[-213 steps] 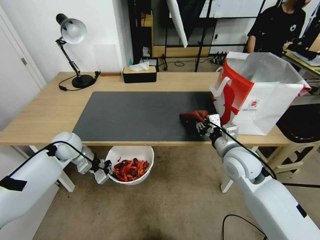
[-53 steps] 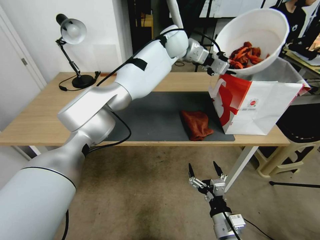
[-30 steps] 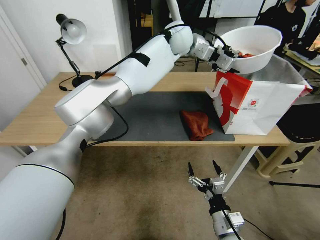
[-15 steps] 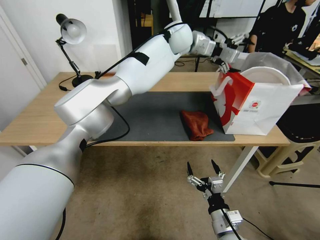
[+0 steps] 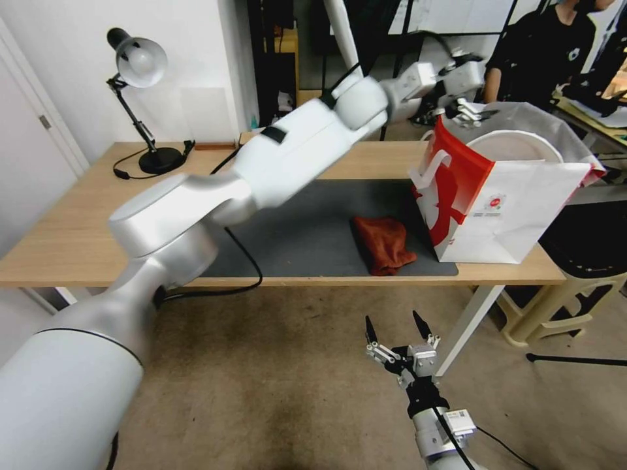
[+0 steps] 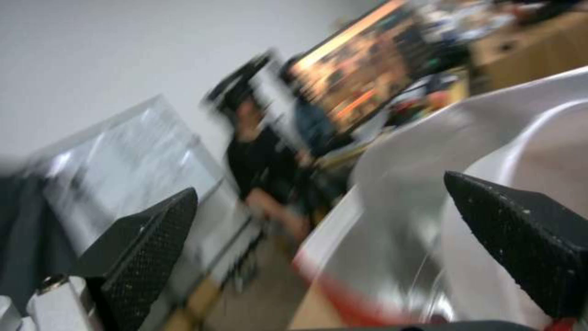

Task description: Sweep shrimp from table into container with towel, then put container into takeout bag.

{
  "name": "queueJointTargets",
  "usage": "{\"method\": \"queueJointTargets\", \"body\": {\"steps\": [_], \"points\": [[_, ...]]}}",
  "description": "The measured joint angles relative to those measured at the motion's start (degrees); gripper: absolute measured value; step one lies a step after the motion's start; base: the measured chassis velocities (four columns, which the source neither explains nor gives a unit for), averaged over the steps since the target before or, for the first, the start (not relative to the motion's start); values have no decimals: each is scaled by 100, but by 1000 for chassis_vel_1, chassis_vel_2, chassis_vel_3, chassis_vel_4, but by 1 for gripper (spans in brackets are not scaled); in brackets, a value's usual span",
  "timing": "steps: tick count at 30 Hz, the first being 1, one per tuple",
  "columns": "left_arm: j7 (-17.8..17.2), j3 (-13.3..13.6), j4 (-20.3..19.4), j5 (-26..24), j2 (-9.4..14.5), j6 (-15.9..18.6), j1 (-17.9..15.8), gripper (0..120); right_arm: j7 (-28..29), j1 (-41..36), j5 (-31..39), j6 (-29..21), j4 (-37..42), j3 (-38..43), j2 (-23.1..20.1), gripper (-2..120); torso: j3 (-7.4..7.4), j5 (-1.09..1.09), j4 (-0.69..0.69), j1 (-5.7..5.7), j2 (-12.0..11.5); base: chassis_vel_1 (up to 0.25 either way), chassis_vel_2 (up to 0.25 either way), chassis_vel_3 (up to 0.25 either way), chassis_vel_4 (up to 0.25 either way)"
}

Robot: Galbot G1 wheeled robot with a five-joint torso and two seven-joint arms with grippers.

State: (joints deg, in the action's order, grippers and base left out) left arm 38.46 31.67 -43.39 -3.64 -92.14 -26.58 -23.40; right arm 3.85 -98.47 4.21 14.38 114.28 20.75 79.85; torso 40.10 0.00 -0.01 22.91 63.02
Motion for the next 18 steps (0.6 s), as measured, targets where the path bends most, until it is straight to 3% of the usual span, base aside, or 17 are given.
{"method": "queueJointTargets", "body": {"steps": [2, 3, 5, 6, 7, 8, 10, 11, 12, 14, 15, 17, 18], "points": [[-463, 154, 67, -805, 4, 475, 17, 100, -3, 6, 0, -5, 4, -5, 2, 100, 0, -1, 2, 0, 0, 0, 0, 0, 0], [-463, 154, 67, -805, 4, 475, 17, 100, -3, 6, 0, -5, 4, -5, 2, 100, 0, -1, 2, 0, 0, 0, 0, 0, 0], [-885, 288, -147, -1475, 5, 1107, 158, 100, -14, -2, 0, -26, 23, -7, -7, 100, 0, 0, 2, 0, 0, 0, 0, 0, 0], [-1213, 405, -441, -1999, 23, 1548, 289, 100, -20, -2, 0, -51, 53, -10, -23, 100, 0, 0, -3, 1, 0, 0, 0, 0, 0], [-1213, 405, -441, -1999, 23, 1548, 289, 100, -20, -2, 0, -51, 53, -10, -23, 100, 0, 0, -3, 1, 0, 0, 0, 0, 0], [-1626, 504, -757, -2478, 196, 2025, 415, 100, -20, -2, 0, -78, 72, -10, -36, 100, 0, 3, -8, 0, 0, 0, 0, 0, 0], [-2893, 704, -1558, -3475, 701, 2785, 670, 100, -21, 16, -1, -109, 100, -12, -58, 100, 0, -2, 3, 1, 0, 0, 0, 0, 0], [-2893, 704, -1558, -3475, 701, 2785, 670, 100, -21, 16, -1, -109, 100, -12, -58, 100, 0, -2, 3, 1, 0, 0, 0, 0, 0], [-3536, 704, -2064, -4073, 980, 3209, 878, 100, -21, 18, -1, -125, 113, -8, -59, 100, 0, -3, 5, 2, 0, 0, 0, 0, 0], [-4498, 488, -2936, -5089, 1409, 3755, 1290, 100, -21, 18, 3, -156, 141, 0, -65, 100, 0, -2, 2, 0, 0, 0, 0, 0, 0], [-4498, 488, -2936, -5089, 1409, 3755, 1290, 100, -21, 18, 3, -156, 141, 0, -65, 100, 0, -2, 2, 0, 0, 0, 0, 0, 0], [-5418, 204, -3811, -5730, 1822, 4027, 1821, 100, -23, 11, 11, -188, 185, 7, -72, 100, 0, -1, 1, 1, 0, 0, 0, 0, 0], [-5828, 4, -4330, -5878, 2076, 4055, 2239, 100, -33, 0, 17, -204, 220, 13, -72, 100, 0, -2, 1, 0, 0, 0, 0, 0, 0]]}}
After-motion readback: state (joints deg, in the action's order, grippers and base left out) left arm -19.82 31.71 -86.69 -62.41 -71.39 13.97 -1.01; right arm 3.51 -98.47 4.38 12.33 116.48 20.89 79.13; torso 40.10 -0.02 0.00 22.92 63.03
